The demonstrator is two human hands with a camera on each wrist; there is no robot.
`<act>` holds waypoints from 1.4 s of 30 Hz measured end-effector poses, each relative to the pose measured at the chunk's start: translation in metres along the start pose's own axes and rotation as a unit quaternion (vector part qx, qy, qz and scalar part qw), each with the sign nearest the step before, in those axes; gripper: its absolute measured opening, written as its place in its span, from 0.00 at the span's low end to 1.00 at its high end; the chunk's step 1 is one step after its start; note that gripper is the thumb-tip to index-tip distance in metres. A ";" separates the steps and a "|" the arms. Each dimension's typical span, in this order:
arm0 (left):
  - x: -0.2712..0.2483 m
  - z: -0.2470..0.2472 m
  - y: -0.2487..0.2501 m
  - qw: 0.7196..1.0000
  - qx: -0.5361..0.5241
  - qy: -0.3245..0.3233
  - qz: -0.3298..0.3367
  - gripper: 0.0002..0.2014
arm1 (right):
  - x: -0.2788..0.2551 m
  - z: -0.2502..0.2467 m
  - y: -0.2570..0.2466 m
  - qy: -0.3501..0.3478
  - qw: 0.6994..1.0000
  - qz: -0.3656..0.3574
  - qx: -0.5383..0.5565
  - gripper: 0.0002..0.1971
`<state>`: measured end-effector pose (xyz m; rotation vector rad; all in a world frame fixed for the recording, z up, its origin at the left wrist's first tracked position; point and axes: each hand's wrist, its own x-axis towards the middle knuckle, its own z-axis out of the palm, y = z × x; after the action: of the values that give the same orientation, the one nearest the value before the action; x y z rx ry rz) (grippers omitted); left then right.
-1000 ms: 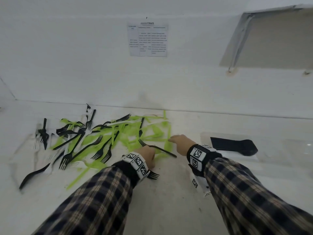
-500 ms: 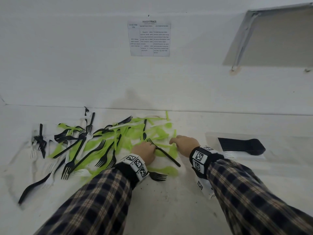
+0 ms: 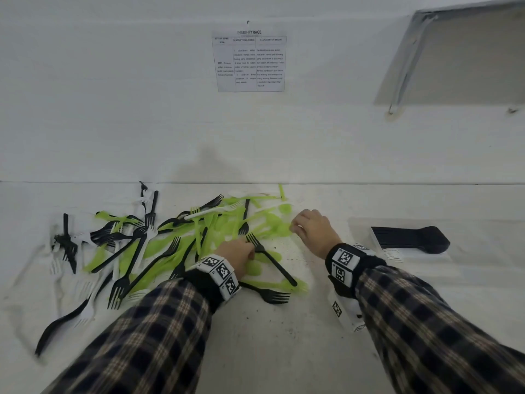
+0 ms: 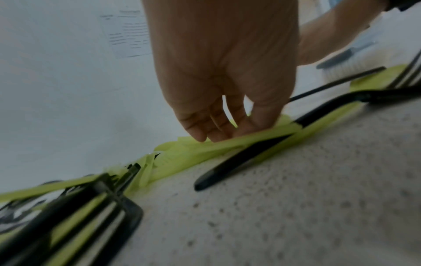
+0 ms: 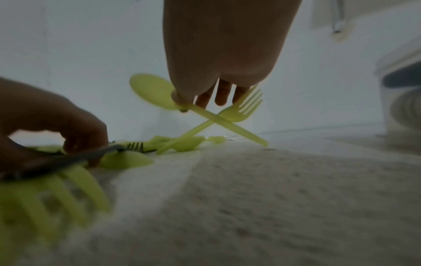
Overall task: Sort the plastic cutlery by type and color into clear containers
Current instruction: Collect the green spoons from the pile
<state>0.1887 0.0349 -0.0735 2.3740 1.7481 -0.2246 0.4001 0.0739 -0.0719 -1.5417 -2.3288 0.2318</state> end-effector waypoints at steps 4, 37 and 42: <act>-0.001 -0.001 -0.001 0.999 0.026 0.025 -0.008 0.12 | 0.003 -0.004 -0.017 0.081 0.991 0.014 0.105 0.12; 0.014 0.000 0.004 0.999 -0.037 0.022 -0.013 0.16 | -0.009 0.003 -0.032 -0.016 0.934 0.289 0.209 0.15; 0.007 -0.013 0.006 0.996 -0.010 0.084 0.004 0.11 | -0.006 -0.005 -0.021 0.055 0.914 0.332 0.229 0.15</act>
<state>0.1964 0.0428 -0.0623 2.4491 1.8007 -0.0066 0.3860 0.0600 -0.0618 -1.9488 -1.4372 0.7649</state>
